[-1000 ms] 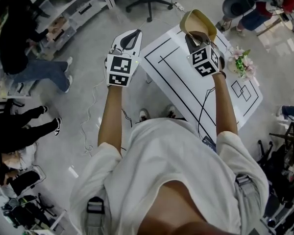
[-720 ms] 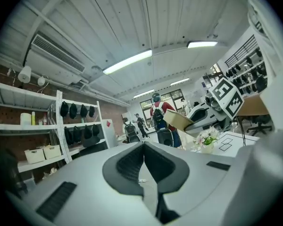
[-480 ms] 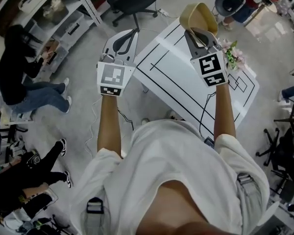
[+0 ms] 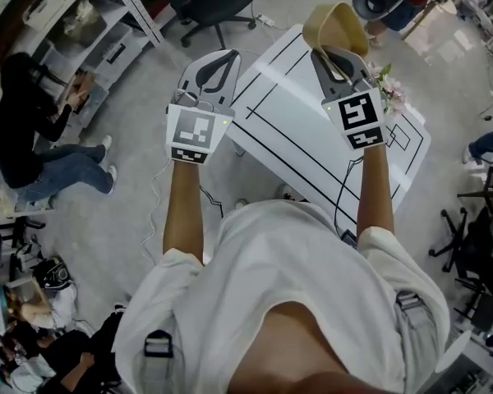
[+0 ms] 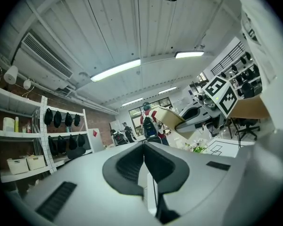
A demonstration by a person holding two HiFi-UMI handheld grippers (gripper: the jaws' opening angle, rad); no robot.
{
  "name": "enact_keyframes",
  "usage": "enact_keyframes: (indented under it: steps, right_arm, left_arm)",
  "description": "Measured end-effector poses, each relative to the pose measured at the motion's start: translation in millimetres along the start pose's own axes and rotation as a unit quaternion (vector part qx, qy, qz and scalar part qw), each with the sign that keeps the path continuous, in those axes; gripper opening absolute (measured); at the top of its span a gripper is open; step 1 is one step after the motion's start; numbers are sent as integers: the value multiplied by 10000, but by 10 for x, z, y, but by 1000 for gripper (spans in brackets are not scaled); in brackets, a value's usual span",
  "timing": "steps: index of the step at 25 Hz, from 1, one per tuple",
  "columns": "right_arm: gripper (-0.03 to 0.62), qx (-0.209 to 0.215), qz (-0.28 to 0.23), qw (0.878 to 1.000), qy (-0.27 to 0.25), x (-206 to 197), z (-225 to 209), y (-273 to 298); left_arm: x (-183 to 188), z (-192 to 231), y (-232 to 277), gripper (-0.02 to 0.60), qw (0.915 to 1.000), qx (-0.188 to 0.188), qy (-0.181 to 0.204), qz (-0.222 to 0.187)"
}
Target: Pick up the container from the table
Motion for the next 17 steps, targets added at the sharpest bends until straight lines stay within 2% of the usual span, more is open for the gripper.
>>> enact_keyframes:
  steps: [17]
  right_arm:
    - [28, 180, 125, 9998, 38, -145, 65, 25]
  left_arm:
    - [-115, -37, 44, 18, 9999, -5, 0, 156]
Point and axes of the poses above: the fingertips, and each gripper's own axes: y forward along the fingers, z to its left, x out of its top, the point moved 8 cm from there along -y, backward along the fingers, and after that the axes turned 6 degrees about -z, right-handed, at the moved point
